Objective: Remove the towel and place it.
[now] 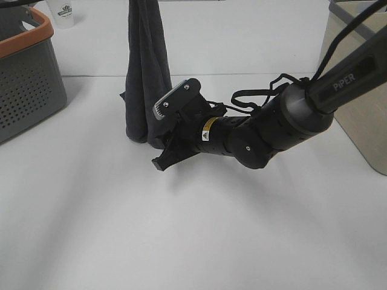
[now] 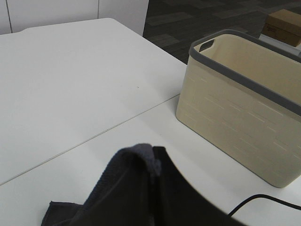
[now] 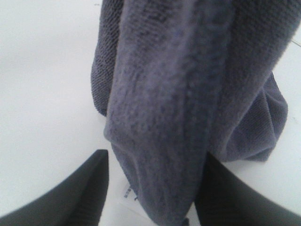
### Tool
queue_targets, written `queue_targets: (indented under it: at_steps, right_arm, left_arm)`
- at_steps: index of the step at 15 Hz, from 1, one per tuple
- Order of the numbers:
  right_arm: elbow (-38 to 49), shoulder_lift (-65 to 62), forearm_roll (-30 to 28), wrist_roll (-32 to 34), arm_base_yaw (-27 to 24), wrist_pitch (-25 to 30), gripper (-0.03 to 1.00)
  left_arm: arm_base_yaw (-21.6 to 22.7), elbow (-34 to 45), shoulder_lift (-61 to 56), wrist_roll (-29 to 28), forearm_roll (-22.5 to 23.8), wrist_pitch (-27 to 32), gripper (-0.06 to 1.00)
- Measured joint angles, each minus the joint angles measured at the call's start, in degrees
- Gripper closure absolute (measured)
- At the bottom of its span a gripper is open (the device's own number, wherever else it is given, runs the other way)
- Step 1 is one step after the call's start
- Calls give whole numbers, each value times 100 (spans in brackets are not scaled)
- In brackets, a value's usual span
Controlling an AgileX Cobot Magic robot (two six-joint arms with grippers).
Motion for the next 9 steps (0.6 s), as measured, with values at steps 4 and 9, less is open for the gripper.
queue_targets:
  at_steps: [4,9]
  right_arm:
    - [0,-120,0,97,0,516,73]
    - [11,-1163,-160,86,0,1948,95]
  left_arm:
    - [0,0,0,0,0,92,94]
    - [0,0,-69,-80,0,292,94]
